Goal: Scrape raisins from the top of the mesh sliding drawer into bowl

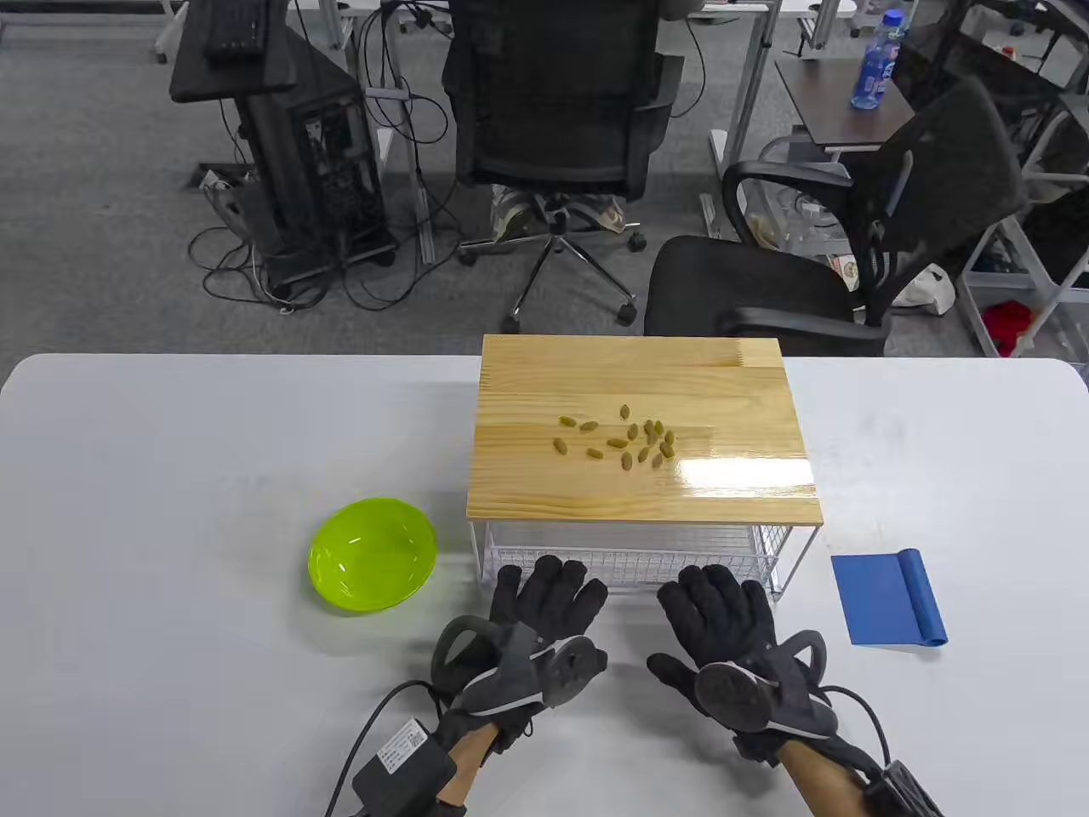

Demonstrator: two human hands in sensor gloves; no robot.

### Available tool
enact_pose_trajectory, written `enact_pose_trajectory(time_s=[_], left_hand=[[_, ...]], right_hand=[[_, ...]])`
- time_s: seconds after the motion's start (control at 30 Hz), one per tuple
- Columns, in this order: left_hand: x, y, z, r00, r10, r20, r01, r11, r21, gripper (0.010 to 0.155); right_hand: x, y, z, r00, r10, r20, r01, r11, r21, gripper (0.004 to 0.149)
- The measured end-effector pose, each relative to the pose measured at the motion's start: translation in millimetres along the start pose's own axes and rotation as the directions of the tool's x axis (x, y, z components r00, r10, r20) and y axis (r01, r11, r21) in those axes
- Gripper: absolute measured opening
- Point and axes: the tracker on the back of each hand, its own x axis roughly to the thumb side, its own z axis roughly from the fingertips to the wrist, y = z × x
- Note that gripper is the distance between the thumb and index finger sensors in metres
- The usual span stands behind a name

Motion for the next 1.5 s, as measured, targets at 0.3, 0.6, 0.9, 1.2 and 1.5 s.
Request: enact_pose_trajectory(time_s=[0.3, 0.6, 0.9, 1.2, 1.5], left_hand=[[0.2, 7.9, 2.7, 1.0, 0.025, 0.007, -0.026, 0.999, 0.04, 0.074], [2.5, 8.1, 2.4, 1.0, 0.01, 0.014, -0.011, 0.999, 0.035, 0.074], [0.7, 6.0, 1.5, 1.0, 0.014, -0.003, -0.014, 1.0, 0.013, 0.074], [6.5, 5.8, -0.2, 1.0, -0.005, 0.009, 0.005, 1.0, -0.002, 0.074], [3.6, 15.5, 1.3, 1.0, 0.005, 0.007, -0.005, 1.0, 0.03, 0.074]], right_hand=[[8.9, -4.4, 1.8, 1.0, 0.006, 0.023, -0.005, 0.999, -0.035, 0.076], [7.7, -2.6, 1.7, 1.0, 0.004, 0.021, -0.004, 1.0, -0.026, 0.075], [2.7, -26.5, 7.1, 1.0, -0.016, 0.001, 0.016, 0.988, -0.155, 0.073], [-10.7, -69.4, 20.3, 0.996, 0.053, -0.067, -0.076, 0.906, -0.417, 0.071], [-91.3, -103.4, 42.0, 0.867, -0.055, -0.495, -0.212, 0.859, -0.466, 0.068]])
